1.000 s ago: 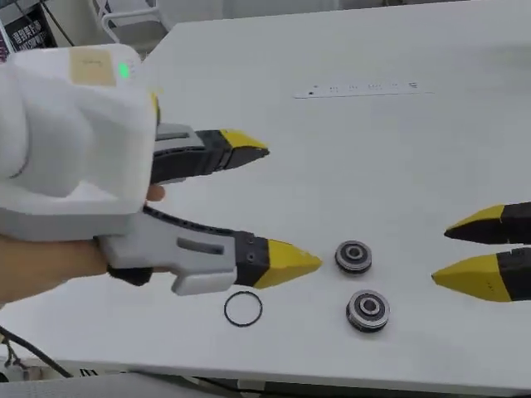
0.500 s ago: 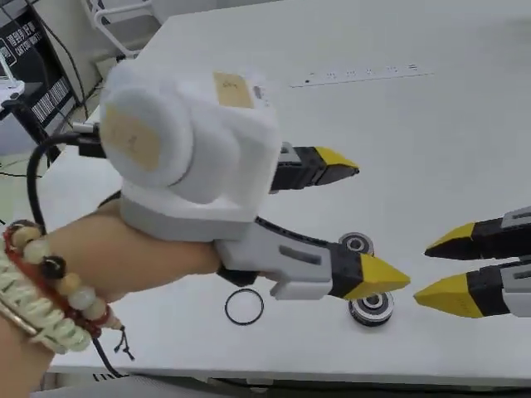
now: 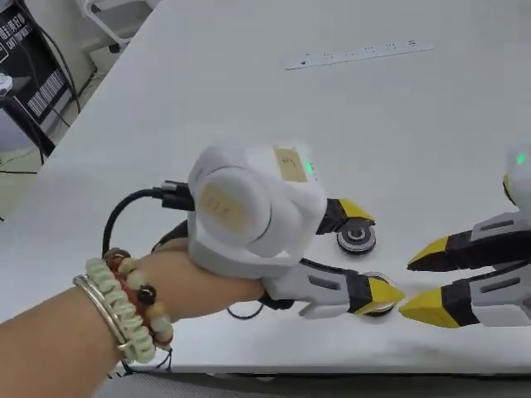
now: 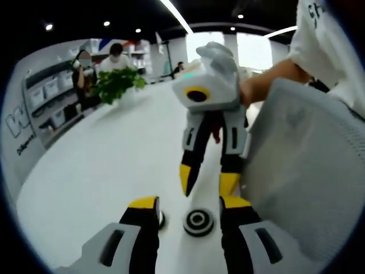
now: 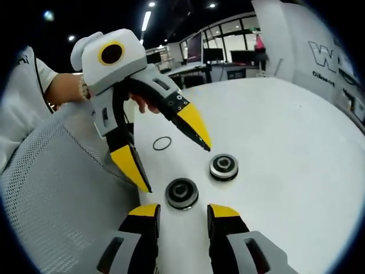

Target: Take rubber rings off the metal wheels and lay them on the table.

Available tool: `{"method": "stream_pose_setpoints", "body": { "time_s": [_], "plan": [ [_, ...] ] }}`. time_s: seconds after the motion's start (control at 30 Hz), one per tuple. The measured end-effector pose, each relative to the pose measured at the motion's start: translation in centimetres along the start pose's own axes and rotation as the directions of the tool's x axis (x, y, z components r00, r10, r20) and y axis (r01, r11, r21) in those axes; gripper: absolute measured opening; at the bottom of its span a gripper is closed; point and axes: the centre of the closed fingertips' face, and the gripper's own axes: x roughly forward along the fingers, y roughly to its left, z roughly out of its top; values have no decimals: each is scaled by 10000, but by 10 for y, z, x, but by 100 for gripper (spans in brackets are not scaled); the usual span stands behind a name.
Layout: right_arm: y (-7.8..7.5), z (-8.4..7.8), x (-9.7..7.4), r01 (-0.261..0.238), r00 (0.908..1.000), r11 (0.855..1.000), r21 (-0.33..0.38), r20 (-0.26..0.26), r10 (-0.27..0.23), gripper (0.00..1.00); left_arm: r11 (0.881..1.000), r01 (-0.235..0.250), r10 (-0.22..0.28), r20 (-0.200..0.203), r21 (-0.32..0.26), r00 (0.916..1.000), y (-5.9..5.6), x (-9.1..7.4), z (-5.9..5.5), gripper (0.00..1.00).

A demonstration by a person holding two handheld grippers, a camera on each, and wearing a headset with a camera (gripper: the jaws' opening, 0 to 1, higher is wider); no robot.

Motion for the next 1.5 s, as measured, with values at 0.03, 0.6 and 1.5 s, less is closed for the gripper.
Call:
{"method": "stream_pose_setpoints", "body": {
  "time_s": [0.03, 0.6, 1.5],
  "plan": [
    [0, 0, 1, -30, 10000, 10000, -6, -21, 30, 31, 9999, 39, -39, 11, -93, 10000, -1, 2, -3, 41],
    [-3, -5, 15, -340, 9994, 9993, -179, 54, 341, 24, 9979, 169, -200, -487, -619, 9986, -8, 17, -32, 25],
    [-2, -8, 16, 44, 9999, 9914, -1310, 139, -26, 16, 9957, 186, -237, -557, -910, 9982, -10, 18, -36, 15]
  ]
}}
